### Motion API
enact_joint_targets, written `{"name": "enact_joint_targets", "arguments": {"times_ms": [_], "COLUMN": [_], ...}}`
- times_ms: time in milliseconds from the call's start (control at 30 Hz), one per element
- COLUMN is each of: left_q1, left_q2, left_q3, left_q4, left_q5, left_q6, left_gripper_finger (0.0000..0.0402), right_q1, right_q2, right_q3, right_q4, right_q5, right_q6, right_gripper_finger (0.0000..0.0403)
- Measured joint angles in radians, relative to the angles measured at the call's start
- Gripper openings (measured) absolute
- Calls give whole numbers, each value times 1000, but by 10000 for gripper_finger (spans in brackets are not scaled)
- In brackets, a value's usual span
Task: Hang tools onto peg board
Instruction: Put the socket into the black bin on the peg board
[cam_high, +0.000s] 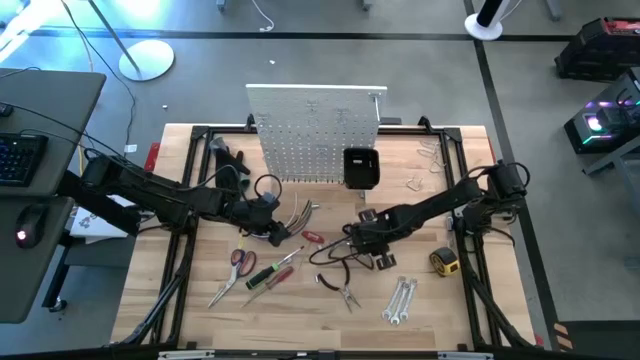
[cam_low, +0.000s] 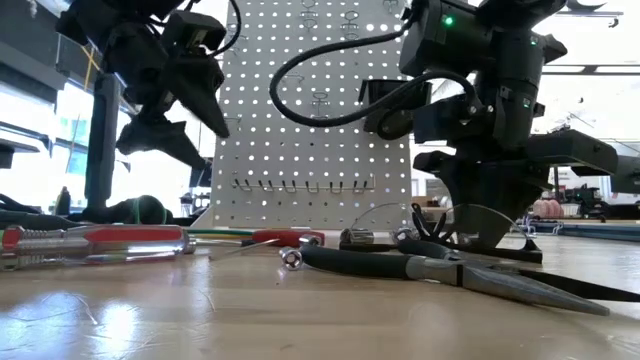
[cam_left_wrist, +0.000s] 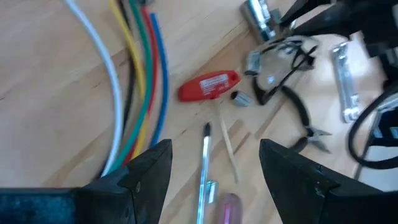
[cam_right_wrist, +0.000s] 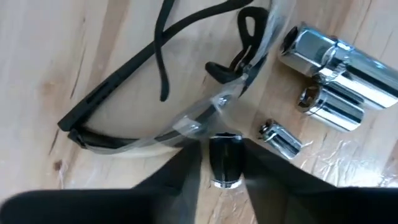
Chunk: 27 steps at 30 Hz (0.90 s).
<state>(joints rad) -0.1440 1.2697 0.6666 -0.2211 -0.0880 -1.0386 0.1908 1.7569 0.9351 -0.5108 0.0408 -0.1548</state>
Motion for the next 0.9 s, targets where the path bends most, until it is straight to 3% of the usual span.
{"name": "enact_joint_targets", "arguments": {"times_ms": [100,267,400,500,700,900], "left_q1": [1,8,22,43,84,106], "left_q2": [-8,-52,-100,-130,-156,-156], "left_q3": [-1,1,1,1,1,1], "left_q4": [52,206,233,228,226,219], "left_q5": [28,102,101,98,47,31], "left_q6": [-8,24,69,73,117,141], "left_gripper_finger": [236,236,236,236,236,236], "right_q1": [9,6,-2,-11,-83,-187], "right_q2": [-22,-153,-274,-348,-377,-372], "right_q3": [4,52,152,256,354,277], "right_q4": [-52,-142,-223,-171,-121,-158], "right_q5": [15,59,204,317,542,546], "right_q6": [24,85,113,134,137,251], "right_gripper_finger": [41,40,42,42,42,42]}}
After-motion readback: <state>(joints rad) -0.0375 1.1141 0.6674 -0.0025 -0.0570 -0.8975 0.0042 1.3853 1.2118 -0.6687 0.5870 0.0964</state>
